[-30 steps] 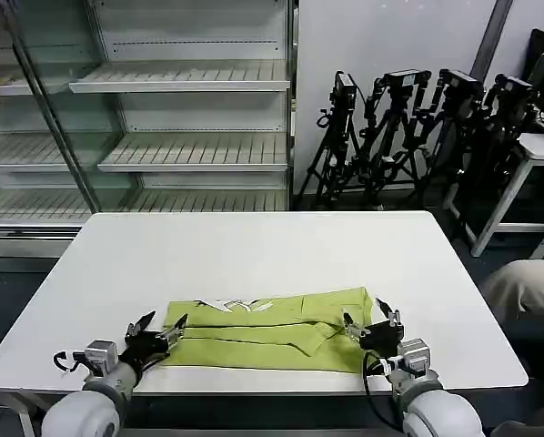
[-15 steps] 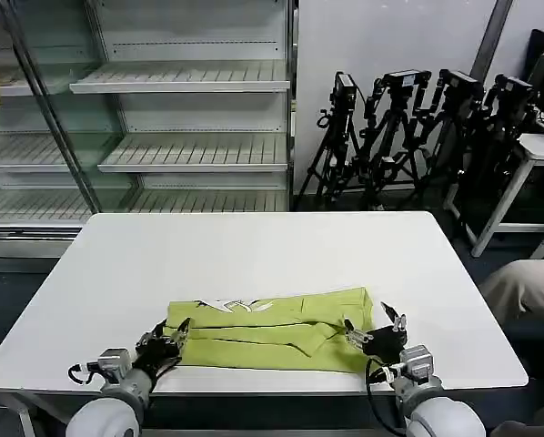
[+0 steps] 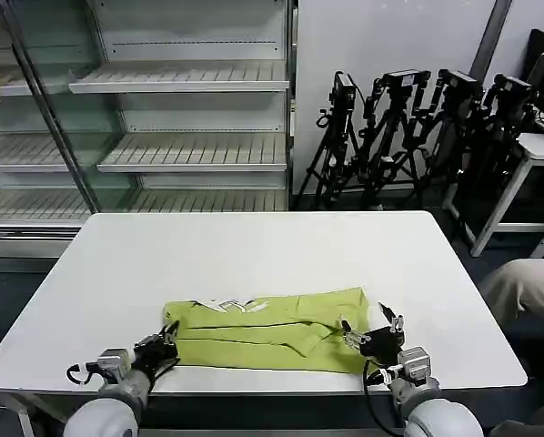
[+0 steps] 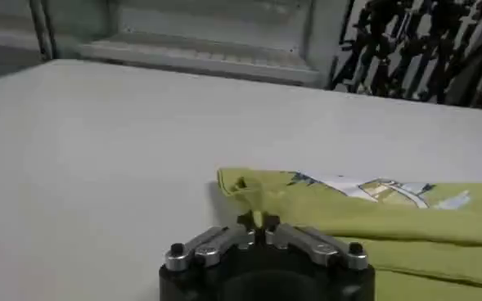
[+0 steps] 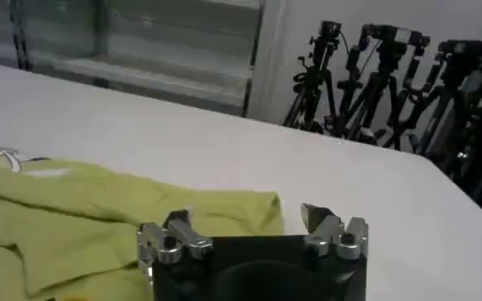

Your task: Fold and organize the clothes.

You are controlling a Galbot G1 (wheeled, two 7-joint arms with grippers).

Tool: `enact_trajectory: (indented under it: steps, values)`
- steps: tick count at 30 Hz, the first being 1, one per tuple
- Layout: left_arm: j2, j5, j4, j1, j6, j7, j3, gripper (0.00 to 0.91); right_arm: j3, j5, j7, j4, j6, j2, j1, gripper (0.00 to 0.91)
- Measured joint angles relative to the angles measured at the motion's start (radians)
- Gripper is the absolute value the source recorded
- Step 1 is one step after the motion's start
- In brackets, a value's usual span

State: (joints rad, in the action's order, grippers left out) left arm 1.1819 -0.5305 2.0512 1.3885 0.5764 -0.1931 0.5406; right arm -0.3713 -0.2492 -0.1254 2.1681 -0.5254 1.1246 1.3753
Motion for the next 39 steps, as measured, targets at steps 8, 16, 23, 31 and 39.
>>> enact_trajectory:
  steps: [8,16,23,31,39]
  values:
    - [-0.133,0.067,-0.039,-0.01,0.002,0.071,0.153,0.01,0.002,0.001,0.004,-0.009,0.007,0.005,-0.016,0.907]
    - [-0.248,0.102,-0.051,0.026,0.003,0.193,0.361,0.01,0.003,0.007,0.007,-0.02,0.015,0.014,-0.023,0.907]
    - [-0.242,0.044,0.059,0.038,0.002,0.221,0.364,0.01,-0.003,0.018,0.007,-0.021,0.02,0.015,-0.015,0.907]
    - [-0.125,0.064,0.149,0.01,0.0,0.207,0.155,0.01,-0.024,0.031,0.007,-0.007,0.028,0.01,0.004,0.907]
    - [-0.022,0.135,0.164,-0.019,-0.004,0.201,-0.046,0.01,-0.036,0.041,0.007,-0.004,0.041,0.016,0.025,0.907]
